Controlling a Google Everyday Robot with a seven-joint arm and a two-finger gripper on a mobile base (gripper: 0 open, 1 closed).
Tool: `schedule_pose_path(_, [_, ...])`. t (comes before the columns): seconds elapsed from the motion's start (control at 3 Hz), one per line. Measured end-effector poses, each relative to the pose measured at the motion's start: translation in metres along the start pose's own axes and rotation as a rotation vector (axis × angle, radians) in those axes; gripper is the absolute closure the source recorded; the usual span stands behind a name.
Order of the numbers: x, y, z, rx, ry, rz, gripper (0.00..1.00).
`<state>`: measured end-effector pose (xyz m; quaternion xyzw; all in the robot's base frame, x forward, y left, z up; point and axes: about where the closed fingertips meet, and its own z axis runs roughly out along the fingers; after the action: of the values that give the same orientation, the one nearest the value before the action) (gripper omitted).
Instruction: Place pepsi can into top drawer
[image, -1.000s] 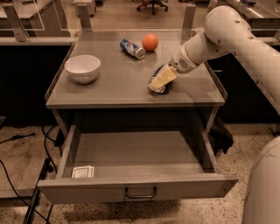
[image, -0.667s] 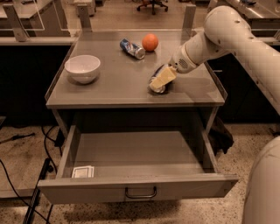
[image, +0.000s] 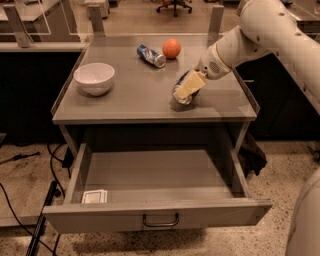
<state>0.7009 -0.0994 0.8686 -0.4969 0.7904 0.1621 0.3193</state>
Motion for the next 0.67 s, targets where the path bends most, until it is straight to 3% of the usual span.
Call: schedule_pose_path(0.67, [0.0,0.057,-0.055,-0.106,-0.031,-0.075,1.0])
